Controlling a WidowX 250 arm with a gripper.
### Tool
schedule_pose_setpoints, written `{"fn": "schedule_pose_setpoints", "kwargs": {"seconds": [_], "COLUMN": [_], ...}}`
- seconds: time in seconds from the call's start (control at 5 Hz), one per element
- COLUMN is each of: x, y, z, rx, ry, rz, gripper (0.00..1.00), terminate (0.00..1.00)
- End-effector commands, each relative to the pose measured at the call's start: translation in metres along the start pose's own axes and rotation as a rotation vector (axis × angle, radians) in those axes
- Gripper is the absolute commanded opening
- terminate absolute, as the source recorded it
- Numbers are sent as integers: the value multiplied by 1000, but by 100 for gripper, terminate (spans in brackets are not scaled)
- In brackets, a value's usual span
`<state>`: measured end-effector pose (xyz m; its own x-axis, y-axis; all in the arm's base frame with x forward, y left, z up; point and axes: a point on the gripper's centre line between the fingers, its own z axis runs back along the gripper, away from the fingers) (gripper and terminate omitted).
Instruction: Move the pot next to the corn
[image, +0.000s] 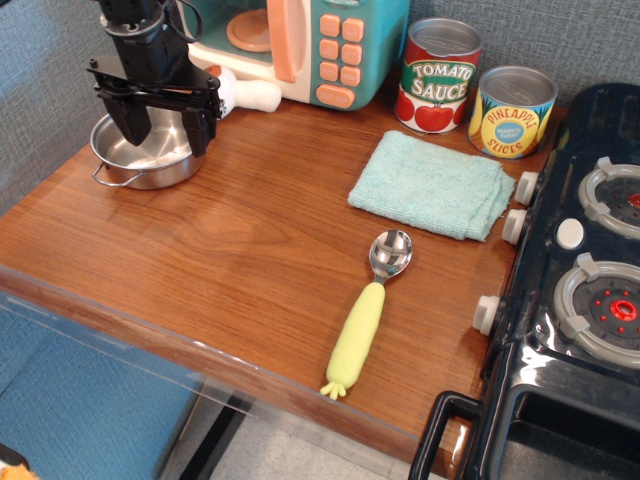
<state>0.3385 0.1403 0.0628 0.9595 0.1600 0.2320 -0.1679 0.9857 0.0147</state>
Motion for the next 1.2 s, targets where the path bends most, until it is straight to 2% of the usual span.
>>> {"fn": "schedule_pose_setpoints", "kwargs": {"seconds": [0.0, 0.2, 0.4, 0.8, 1.0], "x": [17, 21, 21, 19, 14], "y": [-4, -8, -9, -10, -10], "z": [-23, -33, -33, -20, 17], "rx": [-1, -2, 4, 8, 40], "ry": [12, 30, 22, -2, -48], "rz": [-38, -43, -44, -40, -17], "gripper": [100, 100, 0, 0, 0], "terminate": [0, 0, 0, 0, 0]}}
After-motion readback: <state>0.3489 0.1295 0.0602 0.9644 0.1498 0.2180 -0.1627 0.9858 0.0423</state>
